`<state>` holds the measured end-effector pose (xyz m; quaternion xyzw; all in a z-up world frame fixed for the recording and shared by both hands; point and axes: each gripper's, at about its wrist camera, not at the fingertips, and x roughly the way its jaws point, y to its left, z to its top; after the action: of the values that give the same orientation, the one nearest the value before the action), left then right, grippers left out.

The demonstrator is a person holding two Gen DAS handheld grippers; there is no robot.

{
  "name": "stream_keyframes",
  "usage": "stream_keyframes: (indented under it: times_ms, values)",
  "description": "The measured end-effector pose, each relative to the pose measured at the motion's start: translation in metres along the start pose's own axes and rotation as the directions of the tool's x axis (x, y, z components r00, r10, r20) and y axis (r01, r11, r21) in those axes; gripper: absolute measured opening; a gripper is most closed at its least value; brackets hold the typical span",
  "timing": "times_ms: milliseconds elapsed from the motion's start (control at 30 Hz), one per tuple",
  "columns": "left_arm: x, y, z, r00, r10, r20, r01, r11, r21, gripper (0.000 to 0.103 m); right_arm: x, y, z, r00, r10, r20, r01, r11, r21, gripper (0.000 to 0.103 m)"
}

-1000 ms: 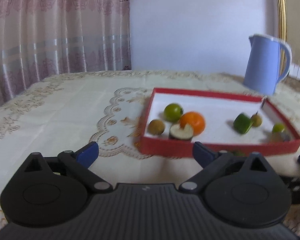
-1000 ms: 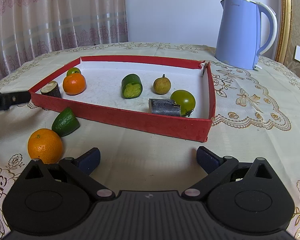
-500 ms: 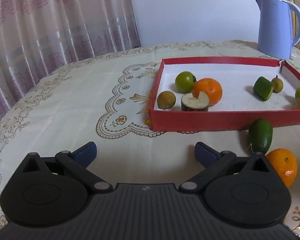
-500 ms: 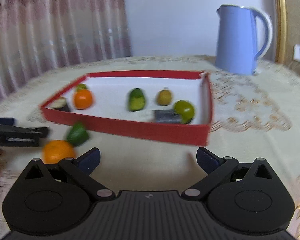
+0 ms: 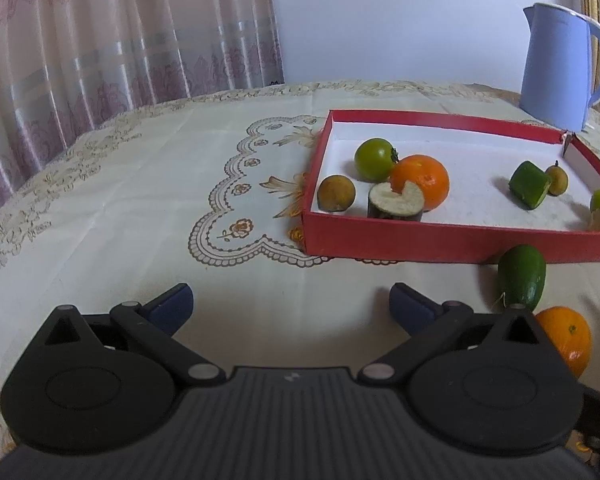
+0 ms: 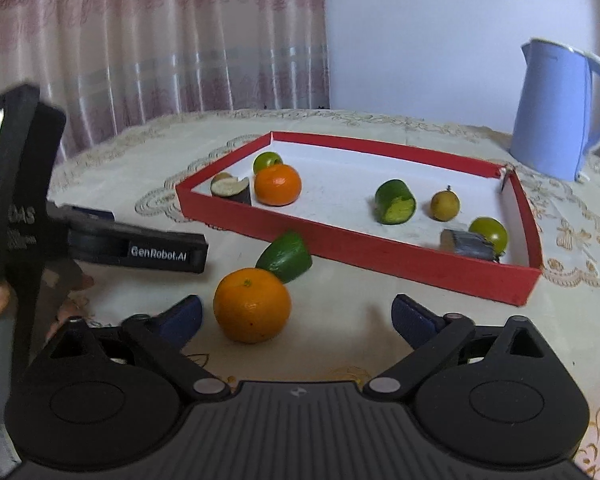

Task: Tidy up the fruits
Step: 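Move the right gripper to the orange beside the tray and grasp it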

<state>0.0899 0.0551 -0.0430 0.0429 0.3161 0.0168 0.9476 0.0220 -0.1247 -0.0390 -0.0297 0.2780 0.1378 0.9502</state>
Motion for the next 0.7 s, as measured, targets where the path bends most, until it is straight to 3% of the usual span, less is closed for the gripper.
stream_keyframes:
  times_ms: [267,333,400,700]
  values:
    - [0.001,0.002,0.000,1.000,-0.012,-0.010,0.012,1.000,-0.024,0.103,0.014,0.009,0.001,0.999,0.034,-0.029,-0.034,0.999,0.006,0.066]
    - [0.001,0.002,0.000,1.000,-0.011,-0.010,0.011,1.000,-0.023,0.103,0.015,0.010,0.000,0.999,0.044,-0.026,-0.044,0.999,0.005,0.049]
    - [0.001,0.002,0.000,1.000,-0.012,-0.010,0.012,1.000,-0.024,0.103,0.014,0.013,0.000,0.998,0.061,-0.024,-0.061,0.998,-0.012,0.043]
    - [0.002,0.004,0.000,1.000,-0.022,-0.018,0.021,0.999,-0.041,0.103,0.009,0.006,-0.001,1.000,0.026,-0.012,-0.025,0.999,0.025,0.043]
